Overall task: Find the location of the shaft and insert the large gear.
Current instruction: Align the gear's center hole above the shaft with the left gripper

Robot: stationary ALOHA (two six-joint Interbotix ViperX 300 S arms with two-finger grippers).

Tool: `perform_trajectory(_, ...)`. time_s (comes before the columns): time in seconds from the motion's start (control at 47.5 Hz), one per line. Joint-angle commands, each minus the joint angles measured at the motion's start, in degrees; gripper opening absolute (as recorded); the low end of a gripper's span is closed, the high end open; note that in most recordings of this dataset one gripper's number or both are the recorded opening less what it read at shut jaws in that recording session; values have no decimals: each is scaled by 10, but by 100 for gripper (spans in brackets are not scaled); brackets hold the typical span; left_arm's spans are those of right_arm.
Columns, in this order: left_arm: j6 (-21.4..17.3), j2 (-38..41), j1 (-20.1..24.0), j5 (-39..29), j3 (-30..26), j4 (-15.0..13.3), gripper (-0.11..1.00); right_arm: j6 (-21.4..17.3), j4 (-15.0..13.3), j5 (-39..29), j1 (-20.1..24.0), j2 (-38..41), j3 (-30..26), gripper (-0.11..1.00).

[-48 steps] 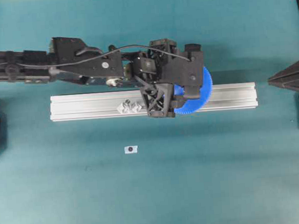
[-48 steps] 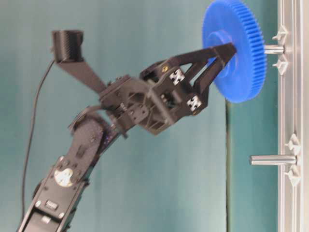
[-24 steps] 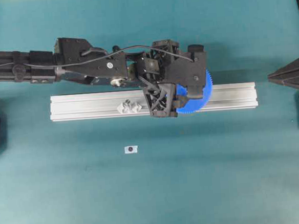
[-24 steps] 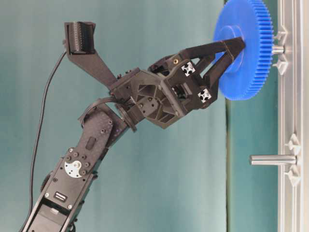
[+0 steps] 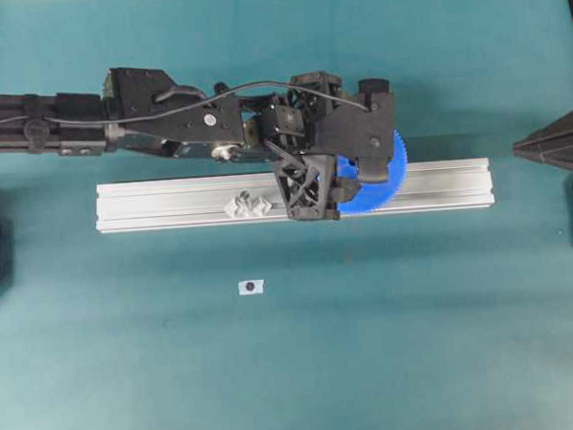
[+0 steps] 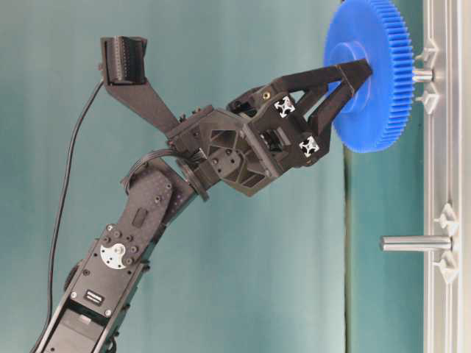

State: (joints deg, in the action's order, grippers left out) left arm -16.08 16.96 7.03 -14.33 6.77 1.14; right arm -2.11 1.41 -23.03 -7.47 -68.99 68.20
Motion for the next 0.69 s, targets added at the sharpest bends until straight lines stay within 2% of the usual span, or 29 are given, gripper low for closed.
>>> perform_trajectory(0.0, -2, -11, 8, 2, -21, 2, 71, -4, 1, 4, -2, 4, -4, 7)
perform_trajectory(0.673, 3, 1, 8, -11, -29, 2, 72, -5, 1, 6, -2, 4, -3, 7)
